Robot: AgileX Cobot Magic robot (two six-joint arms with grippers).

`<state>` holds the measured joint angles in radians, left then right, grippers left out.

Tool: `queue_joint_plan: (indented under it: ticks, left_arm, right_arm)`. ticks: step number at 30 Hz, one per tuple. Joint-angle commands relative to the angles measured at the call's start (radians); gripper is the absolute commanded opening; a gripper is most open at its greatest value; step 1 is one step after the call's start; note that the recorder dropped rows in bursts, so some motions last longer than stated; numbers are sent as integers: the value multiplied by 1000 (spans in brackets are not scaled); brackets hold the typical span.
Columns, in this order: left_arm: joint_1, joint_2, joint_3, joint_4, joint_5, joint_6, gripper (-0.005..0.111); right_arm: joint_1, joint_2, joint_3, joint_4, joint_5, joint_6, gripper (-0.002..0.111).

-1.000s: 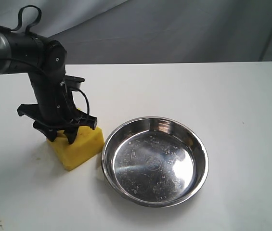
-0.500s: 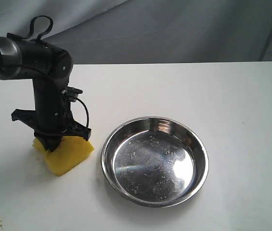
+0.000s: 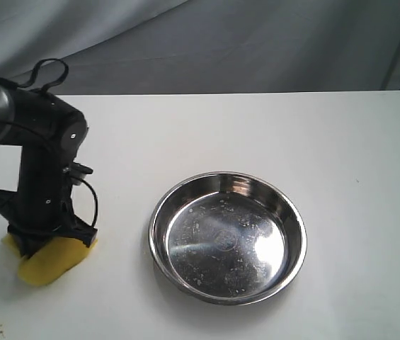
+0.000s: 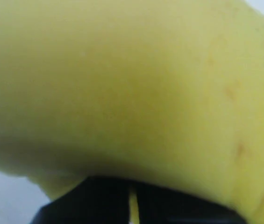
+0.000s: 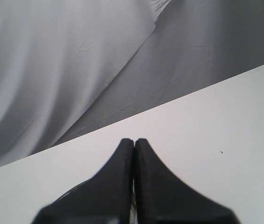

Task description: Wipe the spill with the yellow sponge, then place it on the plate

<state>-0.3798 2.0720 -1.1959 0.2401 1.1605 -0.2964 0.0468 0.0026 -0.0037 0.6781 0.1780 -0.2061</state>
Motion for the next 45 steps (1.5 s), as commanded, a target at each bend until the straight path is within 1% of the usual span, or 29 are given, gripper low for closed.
queue_joint_plan:
  ticks: [1, 3, 7, 10, 12, 13, 16, 19, 22, 25, 28, 36, 39, 41, 42, 43, 45]
  left_arm:
    - [88, -32, 153, -102, -57, 24, 0]
    - [123, -75, 210, -114, -82, 66, 0]
    - [181, -141, 306, -96, -86, 112, 0]
    - [224, -165, 366, -92, -91, 120, 0]
    - [245, -179, 401, -92, -120, 120, 0]
    - [254, -185, 416, -94, -143, 120, 0]
    - [251, -189, 429, -125, -206, 120, 0]
    - [251, -187, 414, -240, -283, 134, 0]
    - [247, -179, 372, -369, -325, 203, 0]
    - [247, -162, 311, -480, -327, 251, 0]
    - [245, -129, 257, -550, -327, 282, 0]
    - [160, -7, 98, -549, -409, 276, 0]
    - [162, 52, 7, -540, -400, 266, 0]
    - [173, 91, -64, -514, -387, 229, 0]
    - [178, 110, -99, -494, -377, 212, 0]
    - [187, 148, -166, -459, -369, 192, 0]
    - [199, 186, -231, -423, -355, 170, 0]
  right_arm:
    - [3, -3, 4, 1, -4, -2, 0]
    - [3, -3, 4, 1, -4, -2, 0]
    - [3, -3, 4, 1, -4, -2, 0]
    - [3, -3, 4, 1, -4, -2, 0]
    - [3, -3, 4, 1, -4, -2, 0]
    - [3, -3, 4, 1, -4, -2, 0]
    - [3, -3, 4, 1, -4, -2, 0]
    - [3, -3, 4, 1, -4, -2, 0]
    - [3, -3, 4, 1, -4, -2, 0]
    - [3, -3, 4, 1, -4, -2, 0]
    - [3, -3, 4, 1, -4, -2, 0]
    - [2, -3, 4, 0, -4, -2, 0]
    - [2, -3, 4, 0, -4, -2, 0]
    - [2, -3, 4, 0, -4, -2, 0]
    - [2, -3, 4, 0, -4, -2, 0]
    - [2, -3, 4, 0, -4, -2, 0]
    - [2, -3, 4, 0, -4, -2, 0]
